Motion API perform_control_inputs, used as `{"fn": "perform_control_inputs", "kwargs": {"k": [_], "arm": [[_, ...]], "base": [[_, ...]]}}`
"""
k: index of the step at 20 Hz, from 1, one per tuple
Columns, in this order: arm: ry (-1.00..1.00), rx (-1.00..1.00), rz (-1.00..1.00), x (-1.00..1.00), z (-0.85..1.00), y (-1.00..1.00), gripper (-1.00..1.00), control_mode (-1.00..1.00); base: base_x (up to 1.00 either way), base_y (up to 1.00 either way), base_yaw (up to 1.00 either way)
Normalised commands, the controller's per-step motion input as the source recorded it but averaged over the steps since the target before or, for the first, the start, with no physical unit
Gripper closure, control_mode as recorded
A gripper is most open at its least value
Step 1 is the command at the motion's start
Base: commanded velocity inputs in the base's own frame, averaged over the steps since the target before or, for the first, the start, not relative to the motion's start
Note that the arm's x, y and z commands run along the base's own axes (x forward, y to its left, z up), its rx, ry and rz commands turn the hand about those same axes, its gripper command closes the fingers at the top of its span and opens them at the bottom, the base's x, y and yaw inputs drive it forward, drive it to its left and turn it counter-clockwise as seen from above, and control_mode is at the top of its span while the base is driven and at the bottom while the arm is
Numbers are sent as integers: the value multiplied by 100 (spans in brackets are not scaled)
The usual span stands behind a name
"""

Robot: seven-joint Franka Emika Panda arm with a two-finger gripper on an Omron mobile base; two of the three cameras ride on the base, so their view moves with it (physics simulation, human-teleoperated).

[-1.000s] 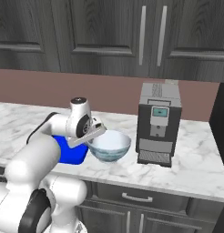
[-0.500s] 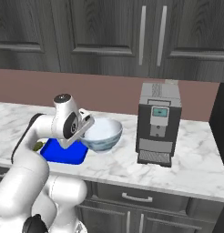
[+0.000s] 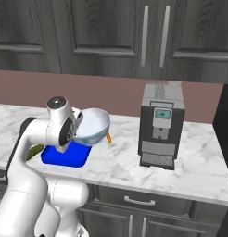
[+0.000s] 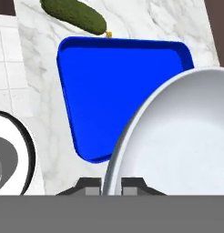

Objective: Place the two vegetables and bowl onto the tray for setting up a vegetable dip station.

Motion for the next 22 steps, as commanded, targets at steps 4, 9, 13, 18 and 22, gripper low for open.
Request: {"fn": "perform_control_inputs", "kwargs": {"k": [4, 9, 13, 18, 22], "arm": [[-4, 0, 37, 1, 16, 31, 100, -100], [0, 0, 35, 9, 4, 34, 100, -100], [0, 1, 30, 23, 0, 30, 100, -100], [10, 0, 21, 36, -2, 18, 100, -100], [15, 0, 12, 33, -7, 3, 100, -100]], "base": [[0, 0, 0], [0, 0, 0], [0, 0, 0], [0, 0, 0], [0, 0, 0]]}}
